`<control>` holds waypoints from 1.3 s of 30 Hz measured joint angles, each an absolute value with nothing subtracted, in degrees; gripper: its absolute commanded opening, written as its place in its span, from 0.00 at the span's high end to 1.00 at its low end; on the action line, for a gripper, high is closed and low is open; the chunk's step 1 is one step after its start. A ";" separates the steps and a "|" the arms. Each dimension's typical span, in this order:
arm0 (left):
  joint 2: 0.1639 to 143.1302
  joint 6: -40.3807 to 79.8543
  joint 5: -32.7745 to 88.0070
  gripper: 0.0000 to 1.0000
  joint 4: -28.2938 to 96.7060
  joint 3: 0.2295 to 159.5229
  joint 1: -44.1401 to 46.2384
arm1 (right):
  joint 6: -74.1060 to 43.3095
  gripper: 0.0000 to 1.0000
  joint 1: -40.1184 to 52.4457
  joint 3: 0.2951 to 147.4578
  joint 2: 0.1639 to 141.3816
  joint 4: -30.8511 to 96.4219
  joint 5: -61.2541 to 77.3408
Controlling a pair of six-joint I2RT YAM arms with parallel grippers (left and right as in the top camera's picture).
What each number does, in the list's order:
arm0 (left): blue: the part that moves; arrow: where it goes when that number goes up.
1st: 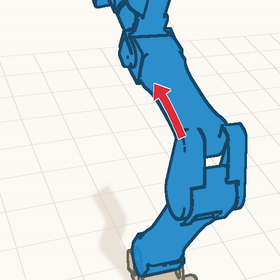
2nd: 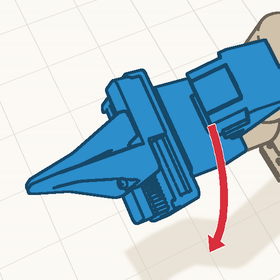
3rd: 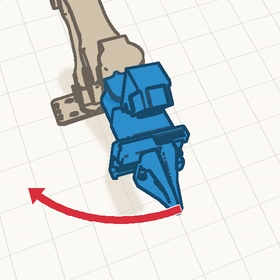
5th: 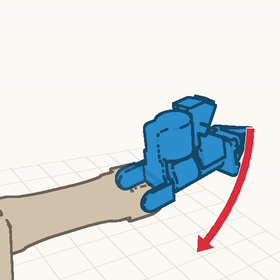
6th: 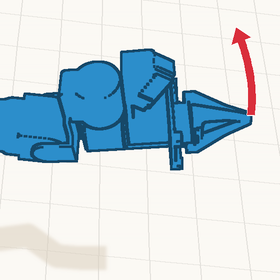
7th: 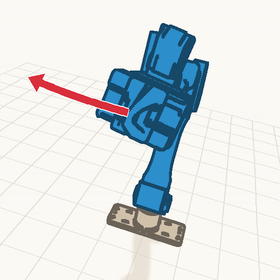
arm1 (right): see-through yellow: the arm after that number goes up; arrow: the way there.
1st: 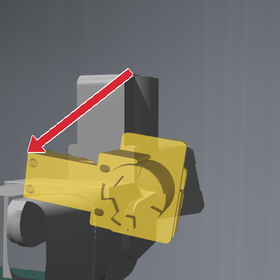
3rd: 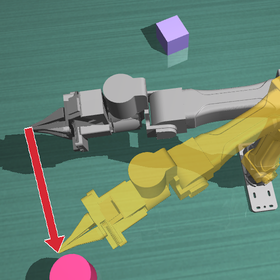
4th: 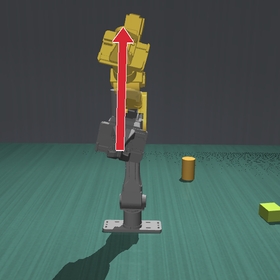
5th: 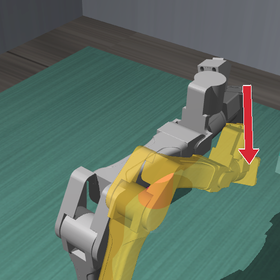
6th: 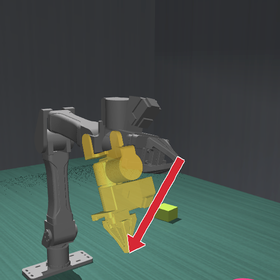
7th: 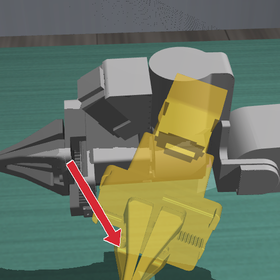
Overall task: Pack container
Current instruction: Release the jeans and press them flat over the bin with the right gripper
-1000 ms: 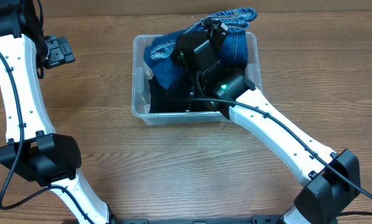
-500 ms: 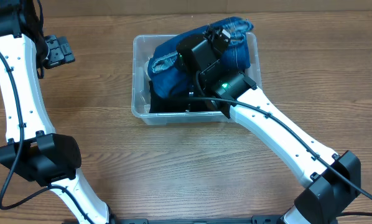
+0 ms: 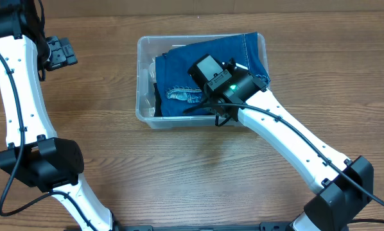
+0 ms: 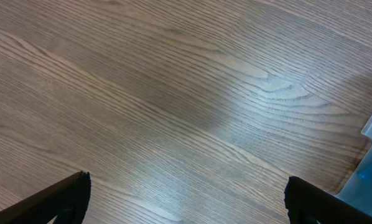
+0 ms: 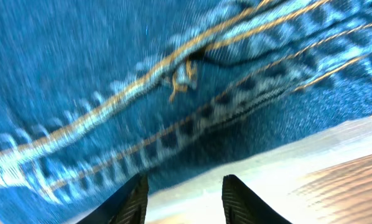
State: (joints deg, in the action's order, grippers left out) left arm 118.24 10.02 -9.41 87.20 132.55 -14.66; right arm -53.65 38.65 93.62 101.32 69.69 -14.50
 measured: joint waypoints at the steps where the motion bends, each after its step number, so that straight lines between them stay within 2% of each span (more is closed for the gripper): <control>1: 118.24 10.02 -9.41 0.00 87.20 132.55 -14.66 | -52.12 0.59 38.65 93.62 101.32 70.00 -13.78; 2: 118.24 10.02 -9.41 0.00 87.20 132.55 -14.66 | -50.54 0.61 38.65 93.62 101.32 70.02 -13.21; 4: 118.24 10.02 -9.41 0.00 87.20 132.55 -14.66 | -47.13 0.76 38.65 93.62 101.32 69.60 -12.14; 8: 118.24 10.02 -9.41 0.00 87.20 132.55 -14.66 | -39.90 0.96 38.65 93.67 101.32 67.09 -11.35; 18: 118.24 10.02 -9.41 0.00 87.20 132.55 -14.66 | -29.32 0.96 38.30 98.61 101.25 65.01 -19.79; 22: 118.24 10.04 -9.41 0.00 87.20 132.55 -14.66 | -27.22 0.96 34.28 98.61 101.69 63.46 -21.56; 29: 118.24 10.02 -9.41 0.00 87.20 132.55 -14.66 | -26.35 0.96 26.79 98.52 108.71 62.59 -19.68; 39: 118.24 10.02 -9.41 0.00 87.20 132.55 -14.66 | -25.85 0.96 26.44 98.45 116.22 62.13 -17.72</control>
